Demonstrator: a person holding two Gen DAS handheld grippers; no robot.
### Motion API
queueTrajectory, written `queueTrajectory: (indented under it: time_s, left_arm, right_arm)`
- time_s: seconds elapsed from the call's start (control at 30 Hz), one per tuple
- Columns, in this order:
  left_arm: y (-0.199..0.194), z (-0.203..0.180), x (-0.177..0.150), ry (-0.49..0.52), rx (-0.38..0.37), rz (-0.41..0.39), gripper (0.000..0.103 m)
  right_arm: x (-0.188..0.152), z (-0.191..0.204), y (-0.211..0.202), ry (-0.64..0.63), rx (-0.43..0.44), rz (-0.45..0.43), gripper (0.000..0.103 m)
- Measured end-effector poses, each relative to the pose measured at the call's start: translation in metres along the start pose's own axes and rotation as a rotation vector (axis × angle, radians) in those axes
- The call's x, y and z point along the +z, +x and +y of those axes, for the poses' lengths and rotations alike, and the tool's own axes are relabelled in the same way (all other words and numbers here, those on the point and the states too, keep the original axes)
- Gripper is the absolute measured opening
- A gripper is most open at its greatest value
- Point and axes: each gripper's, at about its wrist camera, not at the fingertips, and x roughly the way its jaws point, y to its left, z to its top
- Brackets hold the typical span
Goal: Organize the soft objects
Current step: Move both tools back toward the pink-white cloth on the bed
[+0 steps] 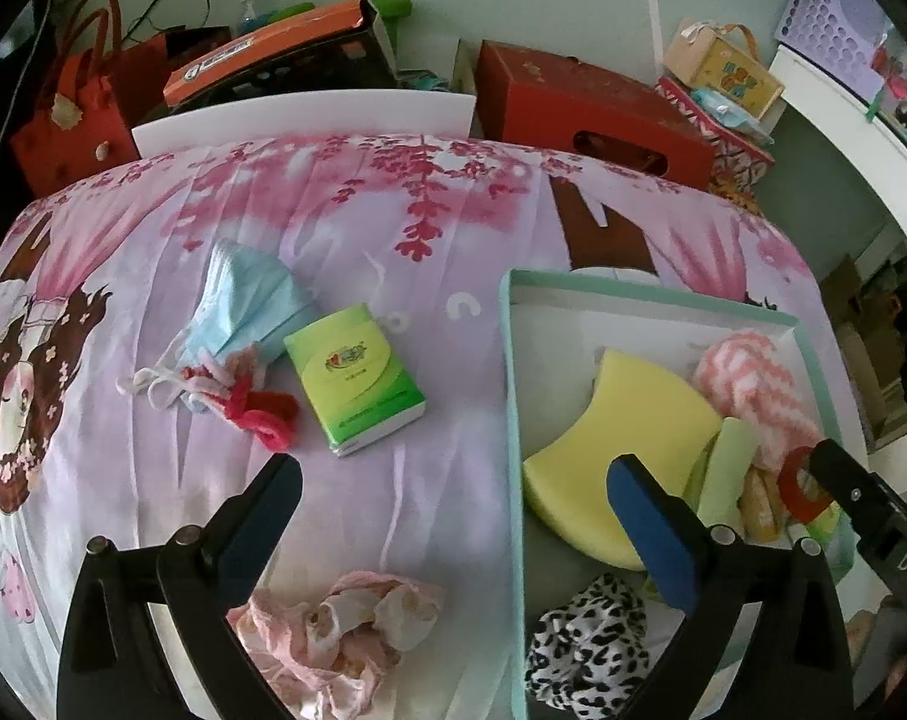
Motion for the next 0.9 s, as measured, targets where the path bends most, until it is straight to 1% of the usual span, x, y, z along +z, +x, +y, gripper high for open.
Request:
queueTrajectory:
  time_s: [0.23, 0.33, 0.4, 0.43, 0.53, 0.63, 0.7, 0.73, 0.83, 0.9]
  left_arm:
    - [-0.002, 0.010, 0.001, -0.022, 0.009, 0.006, 0.102]
    - [-0.008, 0.023, 0.002, -0.058, 0.014, -0.011, 0.101]
    - [-0.016, 0.034, 0.004, -0.086, 0.016, -0.037, 0.102]
    - [-0.018, 0.038, 0.005, -0.095, 0.014, -0.046, 0.102]
    - [-0.032, 0.057, 0.007, -0.133, 0.017, -0.091, 0.102]
    - [-0.044, 0.075, 0.007, -0.155, 0.045, -0.134, 0.102]
    - [-0.050, 0.088, 0.006, -0.175, 0.074, -0.153, 0.102]
    - [-0.053, 0.095, 0.006, -0.188, 0.085, -0.157, 0.102]
    - [-0.058, 0.116, 0.003, -0.236, 0.094, -0.153, 0.102]
    - [-0.061, 0.126, 0.000, -0.261, 0.101, -0.144, 0.102]
  right_arm:
    - [-0.001, 0.004, 0.001, -0.017, 0.001, 0.008, 0.103]
    - [0.000, 0.007, -0.003, -0.018, 0.015, -0.011, 0.103]
    - [0.001, 0.011, -0.010, -0.012, 0.042, -0.039, 0.103]
    - [0.002, 0.016, -0.015, -0.017, 0.071, -0.063, 0.103]
    - [0.003, 0.032, -0.024, -0.042, 0.121, -0.111, 0.103]
    - [0.002, 0.054, -0.030, -0.081, 0.182, -0.144, 0.103]
    - [-0.001, 0.071, -0.031, -0.107, 0.235, -0.150, 0.103]
    - [-0.003, 0.077, -0.032, -0.114, 0.248, -0.149, 0.103]
    - [-0.010, 0.101, -0.034, -0.155, 0.295, -0.141, 0.103]
    - [-0.017, 0.122, -0.035, -0.206, 0.329, -0.131, 0.103]
